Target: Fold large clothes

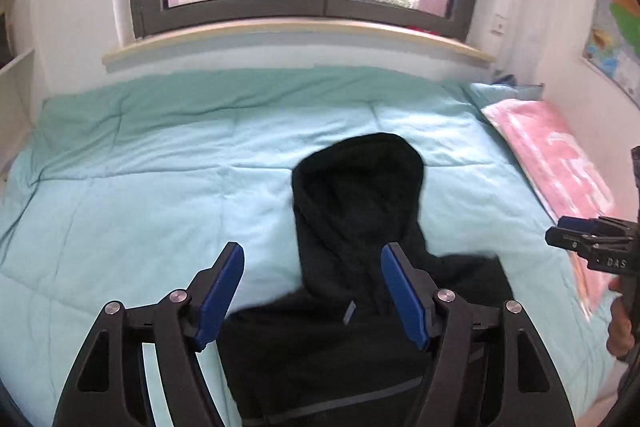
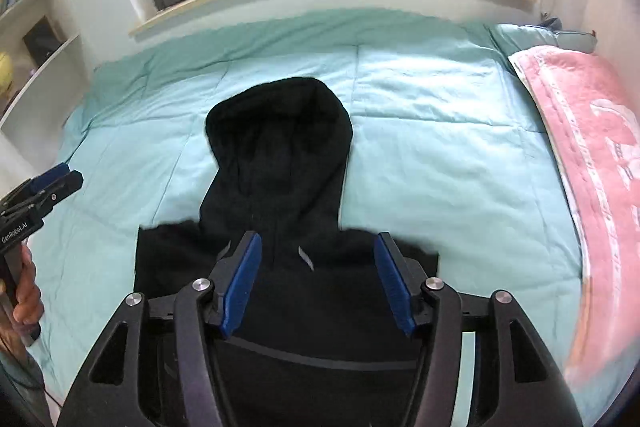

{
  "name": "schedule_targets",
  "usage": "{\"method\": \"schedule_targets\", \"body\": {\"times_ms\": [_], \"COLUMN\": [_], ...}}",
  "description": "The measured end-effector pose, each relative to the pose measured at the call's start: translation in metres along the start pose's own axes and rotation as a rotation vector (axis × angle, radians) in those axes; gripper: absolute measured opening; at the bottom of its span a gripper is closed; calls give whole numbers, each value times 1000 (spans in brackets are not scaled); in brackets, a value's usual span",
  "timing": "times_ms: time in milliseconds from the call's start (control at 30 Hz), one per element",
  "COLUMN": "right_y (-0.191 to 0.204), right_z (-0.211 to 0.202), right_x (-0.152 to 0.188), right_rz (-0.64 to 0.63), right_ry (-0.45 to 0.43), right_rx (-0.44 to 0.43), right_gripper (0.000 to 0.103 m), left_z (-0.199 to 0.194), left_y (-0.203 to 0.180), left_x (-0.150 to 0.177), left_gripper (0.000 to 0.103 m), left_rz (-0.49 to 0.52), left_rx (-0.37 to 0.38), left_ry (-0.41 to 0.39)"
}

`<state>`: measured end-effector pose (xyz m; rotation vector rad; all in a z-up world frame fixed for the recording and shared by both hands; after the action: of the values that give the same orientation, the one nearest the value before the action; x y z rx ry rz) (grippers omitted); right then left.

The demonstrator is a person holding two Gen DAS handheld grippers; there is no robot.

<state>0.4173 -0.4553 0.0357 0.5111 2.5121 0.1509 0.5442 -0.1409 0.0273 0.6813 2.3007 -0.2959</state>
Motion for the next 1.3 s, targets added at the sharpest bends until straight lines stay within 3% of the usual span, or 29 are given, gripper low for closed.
{"method": "schedule_targets", "body": {"times_ms": [267,367,500,633,667,700,733,767,900,967,1033,1100,1167,1233,1300], "right_y": [-12,-21,-36,-32,-29,-27,-28,-31,-64,-74,-71,-66,-73,-84,-88], "right_z": [138,181,225,256,261,268,273,276,226,197,184,199,233,281,302], "right_x": [-50,-50,-62,-71,-73,-73,-72,-72,-68,-58,-45,-35,-23,-8,-4], "right_rz": [85,116,168,180,175,162,140,134,166,172,129,94,120,173,200], "right_ry": [74,107,139,149,158,165,176,178,62,30,13,43,115,226,262], "right_rx": [18,30,24,26,28,50,90,114,61,-22,-22,15,-1,-24,-41], "right_gripper": [62,62,62,62,56,28,15,8,5,6,6,6,6,6,6], "left_z": [153,215,265,299,311,322,328,331,282,250,238,257,294,338,357], "left_y": [28,25,23,20,21,24,27,32,55,67,61,54,59,64,65], "left_x": [-15,-15,-16,-20,-20,-18,-16,-14,-10,-4,2,14,35,61,68], "left_gripper": [73,73,73,72,67,30,11,9,9,12,12,12,12,14,14], "left_rz": [-122,-165,-203,-221,-224,-231,-239,-261,-296,-375,-337,-290,-313,-356,-374], "left_rx": [44,64,114,107,89,71,77,98,154,294,292,232,190,200,251], "left_ry": [105,138,144,156,170,189,215,235,148,106,106,163,261,364,361]}}
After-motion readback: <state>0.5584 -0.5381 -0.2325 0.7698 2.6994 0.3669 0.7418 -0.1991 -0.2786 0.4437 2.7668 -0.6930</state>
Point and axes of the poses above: each gripper's, at about its wrist camera, not at the fingertips, and z roughly the way its jaws point, y to its left, x to its underside, the point moved 4 cm from there along z, roughly the way its jaws point, and after that the axes turned 5 degrees about z, right-handed, at the moved point
